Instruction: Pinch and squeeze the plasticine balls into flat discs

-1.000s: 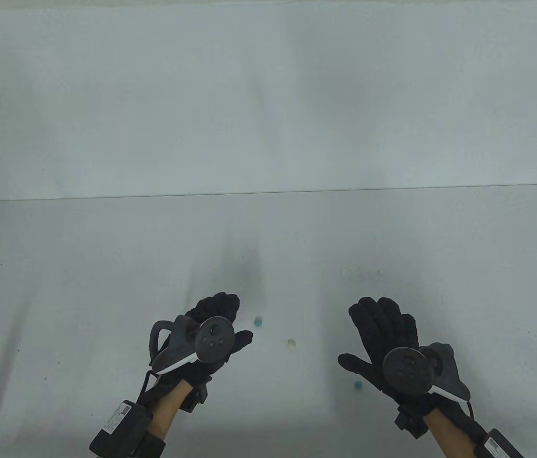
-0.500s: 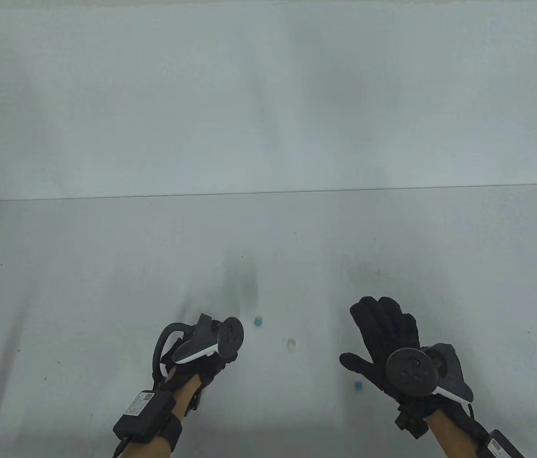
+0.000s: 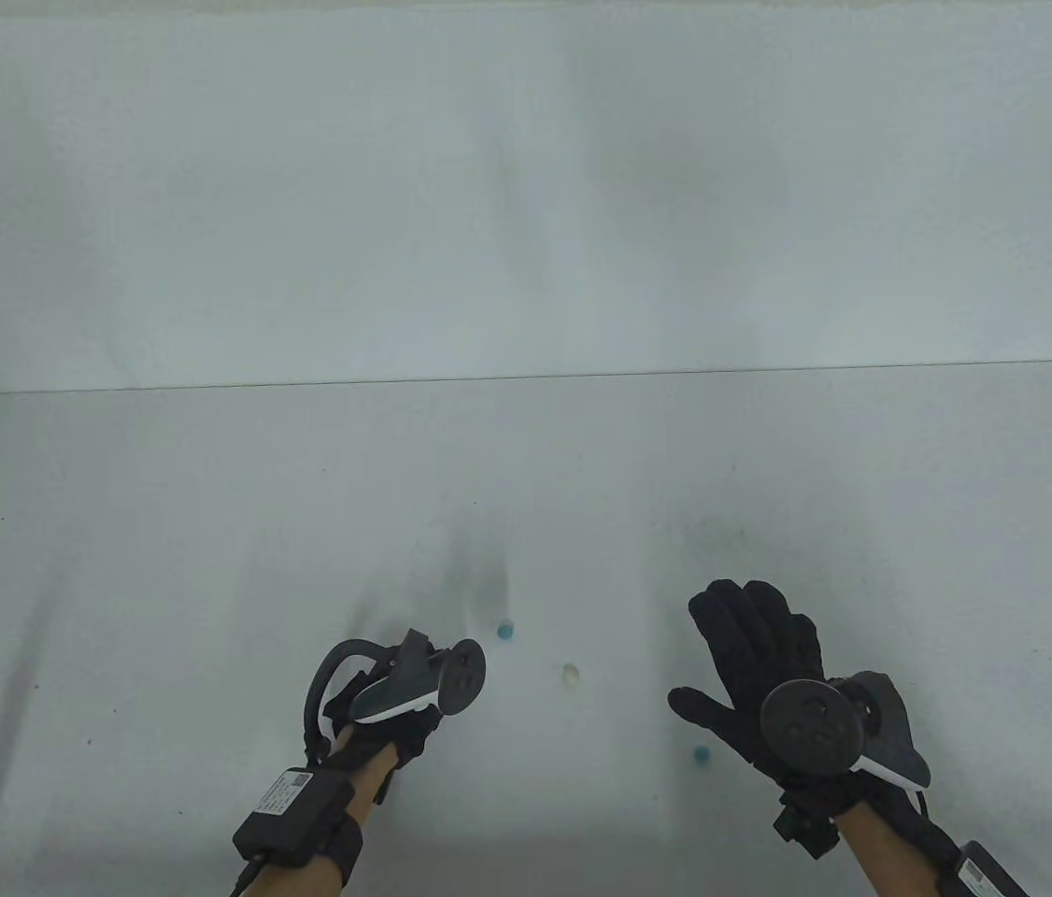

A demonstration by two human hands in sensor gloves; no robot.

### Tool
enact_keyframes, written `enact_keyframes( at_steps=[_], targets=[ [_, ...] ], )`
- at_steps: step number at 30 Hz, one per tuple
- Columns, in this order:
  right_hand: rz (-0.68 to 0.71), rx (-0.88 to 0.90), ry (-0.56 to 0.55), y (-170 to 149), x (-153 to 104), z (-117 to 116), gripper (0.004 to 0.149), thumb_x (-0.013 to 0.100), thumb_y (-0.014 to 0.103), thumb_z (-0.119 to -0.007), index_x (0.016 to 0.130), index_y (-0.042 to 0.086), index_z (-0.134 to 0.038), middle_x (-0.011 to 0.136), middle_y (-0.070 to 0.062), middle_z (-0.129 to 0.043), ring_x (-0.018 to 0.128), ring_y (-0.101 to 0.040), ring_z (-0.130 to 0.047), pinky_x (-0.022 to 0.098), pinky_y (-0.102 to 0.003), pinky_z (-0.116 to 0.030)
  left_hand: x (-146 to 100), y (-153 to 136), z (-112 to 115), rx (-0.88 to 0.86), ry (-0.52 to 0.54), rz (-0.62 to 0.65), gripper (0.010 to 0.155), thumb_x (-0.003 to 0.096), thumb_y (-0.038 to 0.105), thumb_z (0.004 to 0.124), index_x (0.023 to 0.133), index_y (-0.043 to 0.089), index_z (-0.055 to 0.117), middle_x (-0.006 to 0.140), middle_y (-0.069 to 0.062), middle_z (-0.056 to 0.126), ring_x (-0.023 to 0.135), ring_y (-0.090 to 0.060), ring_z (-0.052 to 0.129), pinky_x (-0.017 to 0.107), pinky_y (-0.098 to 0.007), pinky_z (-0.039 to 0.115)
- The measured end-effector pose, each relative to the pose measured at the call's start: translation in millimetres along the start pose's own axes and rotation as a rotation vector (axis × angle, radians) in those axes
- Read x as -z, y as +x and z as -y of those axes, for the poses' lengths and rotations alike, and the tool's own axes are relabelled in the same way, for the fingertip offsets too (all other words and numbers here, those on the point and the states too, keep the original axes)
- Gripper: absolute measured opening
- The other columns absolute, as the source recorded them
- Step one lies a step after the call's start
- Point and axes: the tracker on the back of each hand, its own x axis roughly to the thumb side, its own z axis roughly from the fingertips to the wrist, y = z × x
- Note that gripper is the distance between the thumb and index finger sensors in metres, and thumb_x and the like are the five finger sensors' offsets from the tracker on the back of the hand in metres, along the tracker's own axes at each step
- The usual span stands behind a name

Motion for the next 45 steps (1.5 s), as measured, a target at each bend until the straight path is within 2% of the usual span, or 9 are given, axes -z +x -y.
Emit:
enact_keyframes(
  at_steps=[4, 6, 14, 16, 21, 24, 28, 37, 45],
  targets=[
    [-0.008, 0.01, -0.014, -2, -1, 2, 0.084, 0.056, 0.067, -0.052, 0.116, 0.013, -0.031, 0.123, -0.017, -0.034, 0.11, -0.055, -0.036, 0.07, -0.076, -0.041, 2, 1, 0, 0.008, -0.012, 0.003, 0.049, 0.0488, 0.032, 0.083, 0.094, 0.014, 0.074, 0.088, -0.013, 0.084, 0.067, -0.028, 0.096, 0.055, -0.035, 0.088],
    [-0.012, 0.017, -0.018, -3, -1, 3, 0.084, 0.056, 0.067, -0.052, 0.116, 0.013, -0.031, 0.123, -0.018, -0.033, 0.11, -0.055, -0.035, 0.07, -0.076, -0.041, 2, -1, -3, -0.004, -0.035, 0.002, 0.055, 0.0503, 0.031, 0.08, 0.099, 0.009, 0.07, 0.09, -0.014, 0.082, 0.07, -0.029, 0.095, 0.057, -0.037, 0.087],
    [-0.013, 0.035, -0.012, -3, 0, 3, 0.083, 0.056, 0.066, -0.051, 0.116, 0.013, -0.031, 0.123, -0.018, -0.033, 0.11, -0.055, -0.035, 0.07, -0.076, -0.041, -18, -33, -34, -0.306, 0.044, -0.074, 0.051, 0.0537, 0.037, 0.068, 0.095, 0.008, 0.075, 0.086, -0.016, 0.085, 0.065, -0.031, 0.099, 0.053, -0.041, 0.087],
    [-0.017, 0.042, -0.014, -4, 0, 3, 0.083, 0.056, 0.066, -0.051, 0.116, 0.013, -0.031, 0.123, -0.018, -0.033, 0.11, -0.055, -0.036, 0.07, -0.076, -0.042, -27, -42, -42, -0.51, 0.092, -0.087, 0.051, 0.0533, 0.038, 0.069, 0.094, 0.007, 0.076, 0.084, -0.016, 0.088, 0.063, -0.03, 0.102, 0.051, -0.041, 0.089],
    [-0.03, 0.063, -0.012, -7, 0, 4, 0.082, 0.056, 0.066, -0.051, 0.116, 0.013, -0.031, 0.123, -0.018, -0.033, 0.11, -0.055, -0.036, 0.07, -0.076, -0.041, -45, -42, -41, -1.289, 0.081, 0.032, 0.052, 0.0513, 0.038, 0.076, 0.093, 0.007, 0.075, 0.083, -0.017, 0.091, 0.065, -0.032, 0.105, 0.051, -0.041, 0.091],
    [-0.032, 0.071, -0.005, -7, 1, 3, 0.082, 0.056, 0.066, -0.051, 0.116, 0.013, -0.031, 0.123, -0.017, -0.033, 0.11, -0.055, -0.036, 0.07, -0.076, -0.041, -52, -33, -37, -1.585, 0.053, 0.114, 0.051, 0.0507, 0.036, 0.079, 0.093, 0.007, 0.074, 0.08, -0.013, 0.094, 0.063, -0.027, 0.107, 0.051, -0.038, 0.093],
    [-0.028, 0.075, -0.012, -7, 0, 3, 0.082, 0.056, 0.066, -0.051, 0.116, 0.014, -0.031, 0.123, -0.017, -0.033, 0.11, -0.054, -0.036, 0.07, -0.076, -0.042, -61, -18, -32, -1.89, 0.031, 0.206, 0.063, 0.0504, 0.033, 0.08, 0.102, 0.001, 0.065, 0.085, -0.011, 0.09, 0.068, -0.026, 0.104, 0.055, -0.037, 0.09],
    [-0.025, 0.091, -0.015, -8, 1, 4, 0.082, 0.056, 0.066, -0.051, 0.116, 0.014, -0.032, 0.123, -0.017, -0.033, 0.11, -0.054, -0.035, 0.07, -0.075, -0.042, -65, -7, -22, -1.919, -0.024, 0.181, 0.051, 0.049, 0.037, 0.079, 0.091, 0.007, 0.08, 0.079, -0.012, 0.093, 0.06, -0.024, 0.108, 0.049, -0.036, 0.095],
    [-0.023, 0.096, -0.003, -7, 1, 3, 0.082, 0.056, 0.066, -0.051, 0.116, 0.014, -0.032, 0.123, -0.017, -0.033, 0.11, -0.053, -0.035, 0.07, -0.075, -0.042, -66, -15, -17, -1.808, 0.06, 0.053, 0.044, 0.0448, 0.038, 0.086, 0.081, 0.013, 0.087, 0.069, -0.006, 0.101, 0.051, -0.016, 0.114, 0.042, -0.028, 0.1]
  ],
)
